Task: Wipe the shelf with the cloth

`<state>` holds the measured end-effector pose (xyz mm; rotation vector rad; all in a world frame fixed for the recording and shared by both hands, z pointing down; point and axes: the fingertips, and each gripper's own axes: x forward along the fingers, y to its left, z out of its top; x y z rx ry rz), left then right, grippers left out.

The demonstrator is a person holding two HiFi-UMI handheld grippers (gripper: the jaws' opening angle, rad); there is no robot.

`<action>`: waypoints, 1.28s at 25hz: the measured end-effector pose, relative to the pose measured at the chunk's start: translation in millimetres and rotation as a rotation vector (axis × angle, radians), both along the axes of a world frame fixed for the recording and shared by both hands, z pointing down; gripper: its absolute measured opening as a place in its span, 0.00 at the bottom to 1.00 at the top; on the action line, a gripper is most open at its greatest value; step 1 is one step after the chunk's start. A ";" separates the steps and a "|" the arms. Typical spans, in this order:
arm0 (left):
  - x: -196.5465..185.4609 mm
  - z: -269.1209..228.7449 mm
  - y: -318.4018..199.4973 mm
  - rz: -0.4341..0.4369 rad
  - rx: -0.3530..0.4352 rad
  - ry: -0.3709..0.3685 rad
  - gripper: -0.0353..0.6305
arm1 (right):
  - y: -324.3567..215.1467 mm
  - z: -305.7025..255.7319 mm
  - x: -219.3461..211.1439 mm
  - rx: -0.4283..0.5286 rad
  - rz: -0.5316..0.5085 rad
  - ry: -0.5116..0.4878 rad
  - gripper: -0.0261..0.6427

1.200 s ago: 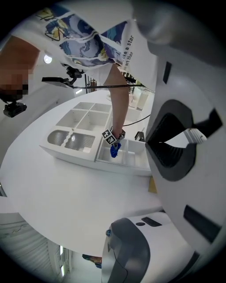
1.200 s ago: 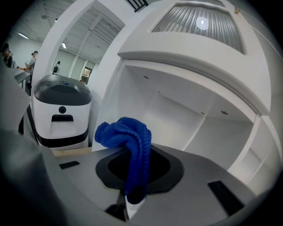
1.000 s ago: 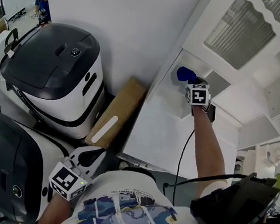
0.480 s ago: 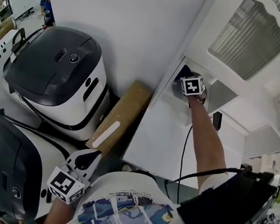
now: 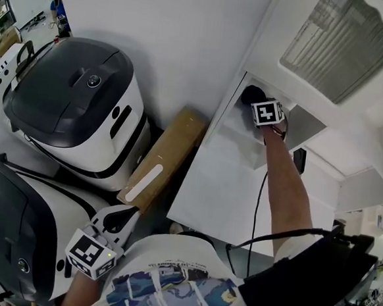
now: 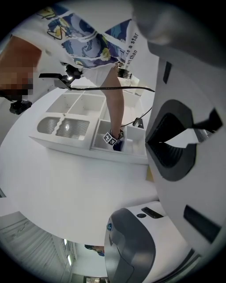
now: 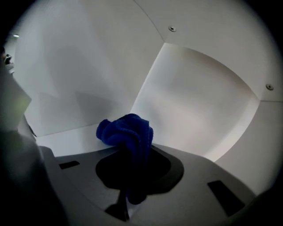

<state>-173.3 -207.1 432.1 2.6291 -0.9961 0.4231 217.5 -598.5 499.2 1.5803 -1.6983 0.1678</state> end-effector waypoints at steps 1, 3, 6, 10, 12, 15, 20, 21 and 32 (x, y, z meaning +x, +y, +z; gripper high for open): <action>2.4 -0.3 -0.1 0.006 0.000 -0.002 0.07 | 1.2 0.6 6.5 -0.002 0.014 0.003 0.14; 7.1 -1.2 0.3 0.018 0.002 -0.005 0.07 | 6.1 0.7 20.8 -0.007 0.047 0.010 0.14; 11.2 -2.3 1.4 0.034 0.009 -0.008 0.07 | 15.1 0.3 41.5 -0.014 0.098 0.019 0.14; 11.5 -2.1 2.7 0.038 0.003 -0.007 0.07 | 25.3 2.4 57.8 -0.029 0.152 0.003 0.14; 12.8 -3.0 2.3 0.045 0.002 -0.007 0.07 | 28.0 -1.3 58.4 -0.026 0.162 0.000 0.14; 14.8 -2.9 2.1 0.059 0.009 -0.009 0.07 | 29.4 -8.6 57.1 0.010 0.168 -0.029 0.14; 14.9 -4.2 3.8 0.063 0.015 -0.001 0.07 | 34.4 -36.1 14.9 0.081 0.090 -0.099 0.14; 15.1 -4.7 4.1 0.062 0.015 -0.001 0.07 | 34.2 -40.4 5.4 0.090 0.072 -0.110 0.14; 10.0 -8.1 9.2 0.052 0.035 0.000 0.07 | 38.0 -28.2 -69.8 0.029 -0.054 -0.170 0.14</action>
